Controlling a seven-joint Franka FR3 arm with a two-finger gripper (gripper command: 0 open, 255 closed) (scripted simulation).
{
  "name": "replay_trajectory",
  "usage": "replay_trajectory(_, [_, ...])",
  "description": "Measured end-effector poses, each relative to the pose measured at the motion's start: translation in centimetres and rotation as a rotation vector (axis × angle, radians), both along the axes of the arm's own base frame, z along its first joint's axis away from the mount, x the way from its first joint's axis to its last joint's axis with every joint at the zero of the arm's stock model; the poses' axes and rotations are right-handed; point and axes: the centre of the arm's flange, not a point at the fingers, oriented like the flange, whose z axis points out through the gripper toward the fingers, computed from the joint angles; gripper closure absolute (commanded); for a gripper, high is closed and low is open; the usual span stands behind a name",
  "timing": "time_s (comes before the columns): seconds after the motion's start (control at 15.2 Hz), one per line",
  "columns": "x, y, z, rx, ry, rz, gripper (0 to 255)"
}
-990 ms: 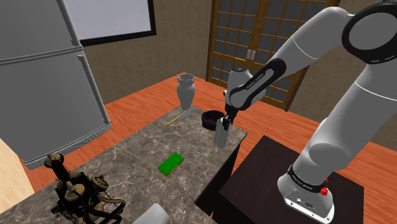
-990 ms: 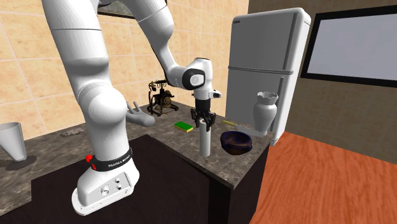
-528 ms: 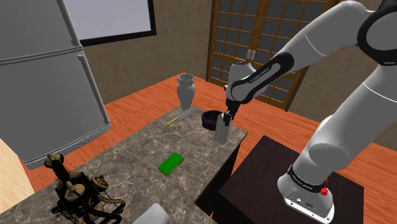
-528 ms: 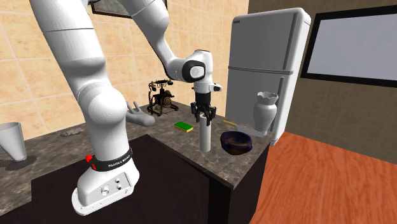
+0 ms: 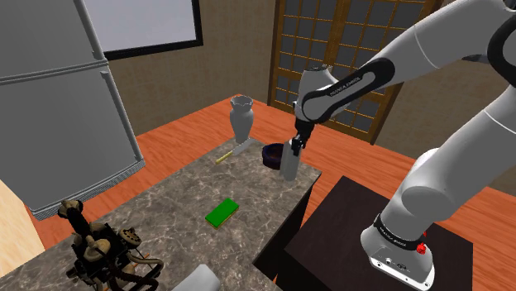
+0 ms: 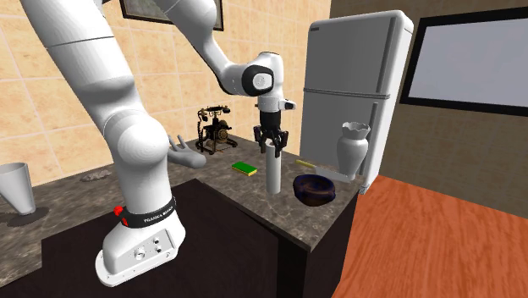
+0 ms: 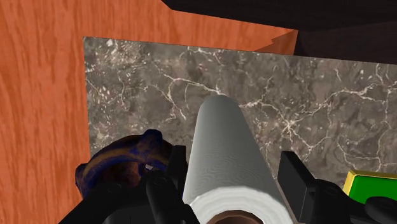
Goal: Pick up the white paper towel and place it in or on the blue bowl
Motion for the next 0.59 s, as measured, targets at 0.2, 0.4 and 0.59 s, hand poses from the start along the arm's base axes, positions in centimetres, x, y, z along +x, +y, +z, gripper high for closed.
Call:
replay_trajectory(0.2, [0.0,0.0,1.6,0.000,0.000,0.000,255])
replay_trajectory(0.4, [-0.2,0.0,3.2,0.000,0.000,0.000,255])
replay_trajectory(0.59, [-0.1,0.0,4.7,0.000,0.000,0.000,255])
